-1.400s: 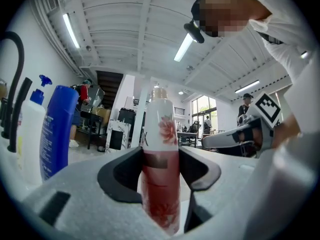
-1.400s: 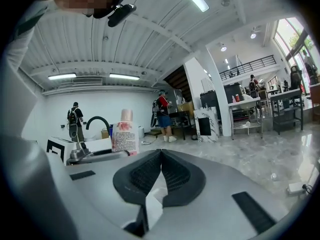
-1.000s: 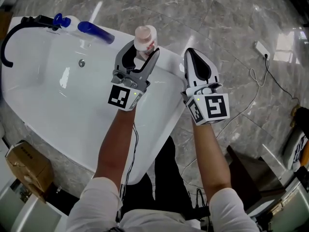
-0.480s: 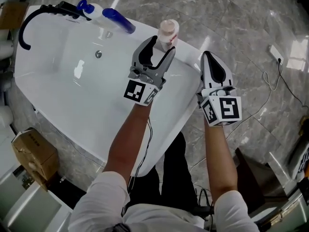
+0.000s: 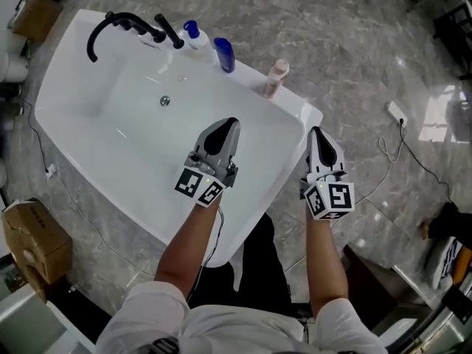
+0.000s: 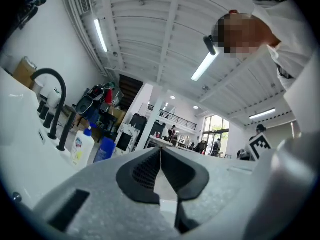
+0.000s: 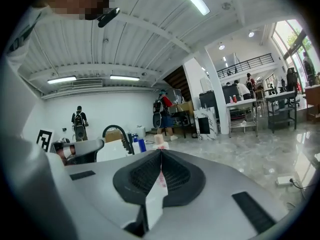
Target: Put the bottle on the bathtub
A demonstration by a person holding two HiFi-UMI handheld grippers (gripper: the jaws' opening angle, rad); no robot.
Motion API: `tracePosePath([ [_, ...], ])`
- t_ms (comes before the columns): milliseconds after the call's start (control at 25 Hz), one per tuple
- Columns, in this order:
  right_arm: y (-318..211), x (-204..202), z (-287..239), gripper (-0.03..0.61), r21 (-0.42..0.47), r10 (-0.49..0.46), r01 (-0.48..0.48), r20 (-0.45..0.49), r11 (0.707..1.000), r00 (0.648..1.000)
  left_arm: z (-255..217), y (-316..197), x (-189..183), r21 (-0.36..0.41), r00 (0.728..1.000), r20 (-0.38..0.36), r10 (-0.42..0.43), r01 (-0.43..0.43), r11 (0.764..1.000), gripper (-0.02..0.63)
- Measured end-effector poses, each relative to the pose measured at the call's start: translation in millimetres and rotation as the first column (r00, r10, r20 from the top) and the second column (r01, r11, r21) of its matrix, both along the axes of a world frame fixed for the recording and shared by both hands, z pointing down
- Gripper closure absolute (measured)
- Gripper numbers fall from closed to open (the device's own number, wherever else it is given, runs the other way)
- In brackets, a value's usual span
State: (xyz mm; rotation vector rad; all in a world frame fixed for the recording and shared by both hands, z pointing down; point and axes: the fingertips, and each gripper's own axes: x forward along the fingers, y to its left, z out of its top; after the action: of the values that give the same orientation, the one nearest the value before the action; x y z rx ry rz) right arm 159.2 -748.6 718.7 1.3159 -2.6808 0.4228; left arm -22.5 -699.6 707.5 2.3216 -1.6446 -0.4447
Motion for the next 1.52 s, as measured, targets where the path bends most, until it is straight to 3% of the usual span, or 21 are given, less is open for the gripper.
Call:
tracePosePath([
  [120, 50.9, -11.7, -55.7, 0.565, 0.009, 0.019, -0.019, 0.024, 1.0, 1.0, -78.2, 43.8, -21.1, 0.058, 1.0, -0.007, 0.024, -0.023, 0.998, 0.597],
  [280, 102.3, -39.1, -149.9, 0.565, 0.124, -0.008, 0.003, 0.041, 0.992, 0.999, -192.2, 93.0, -49.0, 0.186, 0.996, 0.064, 0.067, -0.078, 0.979, 0.597],
  [480, 217.7, -48.2, -268.7, 0.565, 0.251, -0.034, 0.031, 0.007, 0.968, 0.999, -306.8, 217.5, -86.2, 0.213, 0.984, 0.167, 0.065, -0.1, 0.972, 0.597],
  [640, 294.4, -55.2, -346.0, 0.565, 0.362, -0.026, 0.027, -0.009, 0.932, 1.0, -362.8, 295.3, -123.3, 0.213, 0.973, 0.209, 0.098, -0.143, 0.967, 0.597],
  [880, 396.0, -52.2, -393.8, 0.565, 0.421, -0.027, 0.035, -0.025, 0.907, 0.999, -372.9, 389.2, -147.6, 0.14, 0.954, 0.267, 0.14, -0.182, 0.973, 0.597],
  [1040, 458.3, -45.2, -401.8, 0.565, 0.472, -0.015, 0.025, -0.024, 0.881, 1.0, -360.1, 441.7, -152.6, 0.118, 0.965, 0.223, 0.139, -0.168, 0.979, 0.597],
  [1240, 532.5, -48.2, -374.3, 0.565, 0.375, -0.109, 0.092, 0.024, 0.922, 0.994, -356.8, 503.7, -143.8, 0.163, 0.976, 0.184, 0.116, -0.146, 0.976, 0.597],
  [1400, 604.8, -44.5, -333.7, 0.565, 0.28, -0.117, 0.104, 0.027, 0.954, 0.993, -347.0, 553.1, -117.0, 0.135, 0.97, 0.177, 0.167, -0.192, 0.972, 0.597],
  [1520, 653.8, -28.5, -321.2, 0.565, 0.267, -0.1, 0.089, 0.028, 0.96, 0.995, -339.9, 597.5, -90.5, 0.147, 0.965, 0.162, 0.205, -0.229, 0.962, 0.597],
])
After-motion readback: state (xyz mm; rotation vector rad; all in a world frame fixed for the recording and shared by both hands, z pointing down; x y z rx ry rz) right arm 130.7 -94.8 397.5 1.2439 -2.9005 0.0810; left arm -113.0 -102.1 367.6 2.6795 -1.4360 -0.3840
